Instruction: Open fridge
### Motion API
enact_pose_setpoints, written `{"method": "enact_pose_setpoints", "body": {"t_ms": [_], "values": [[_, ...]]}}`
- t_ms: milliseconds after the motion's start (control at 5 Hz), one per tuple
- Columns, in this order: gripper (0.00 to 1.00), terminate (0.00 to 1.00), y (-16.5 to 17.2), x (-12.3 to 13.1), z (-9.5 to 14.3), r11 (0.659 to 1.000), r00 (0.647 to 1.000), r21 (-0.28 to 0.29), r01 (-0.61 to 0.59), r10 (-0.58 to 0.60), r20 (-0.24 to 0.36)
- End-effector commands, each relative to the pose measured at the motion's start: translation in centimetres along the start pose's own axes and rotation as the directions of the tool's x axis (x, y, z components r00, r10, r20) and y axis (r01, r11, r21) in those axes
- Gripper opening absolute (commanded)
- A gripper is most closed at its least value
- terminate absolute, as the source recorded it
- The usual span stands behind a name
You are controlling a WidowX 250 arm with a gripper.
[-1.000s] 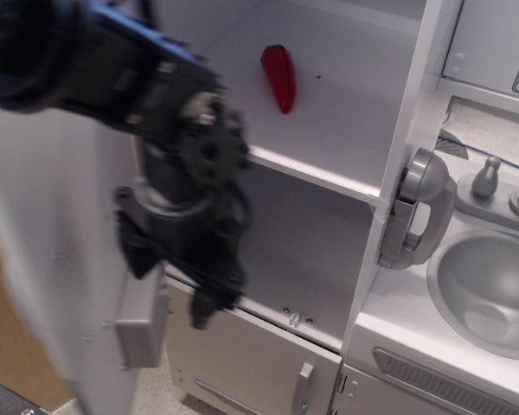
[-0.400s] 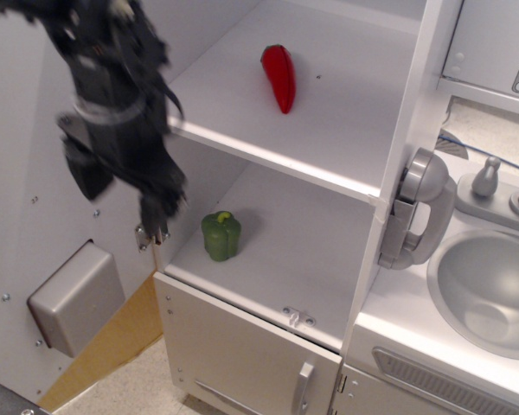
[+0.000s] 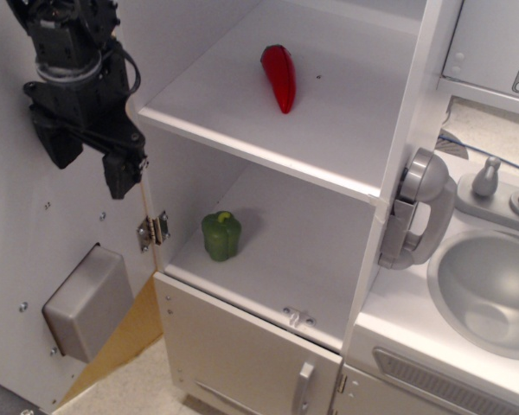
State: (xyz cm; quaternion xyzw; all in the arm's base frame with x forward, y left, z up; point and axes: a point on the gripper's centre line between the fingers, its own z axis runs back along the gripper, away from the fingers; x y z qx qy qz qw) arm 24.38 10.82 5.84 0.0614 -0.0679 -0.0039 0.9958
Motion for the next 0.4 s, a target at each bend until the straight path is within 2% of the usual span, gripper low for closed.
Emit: {"method": "enact_pose_setpoints", "body": {"t_ms": [0, 200], "values": [[1.00, 0.00, 1.73, 1.30, 2.15, 0.997, 0.998, -0.034, -0.066, 0.066, -0.010], [1.00, 1.00, 1.73, 1.30, 2.15, 0.997, 0.998, -0.034, -0.066, 0.066, -0.010]]}}
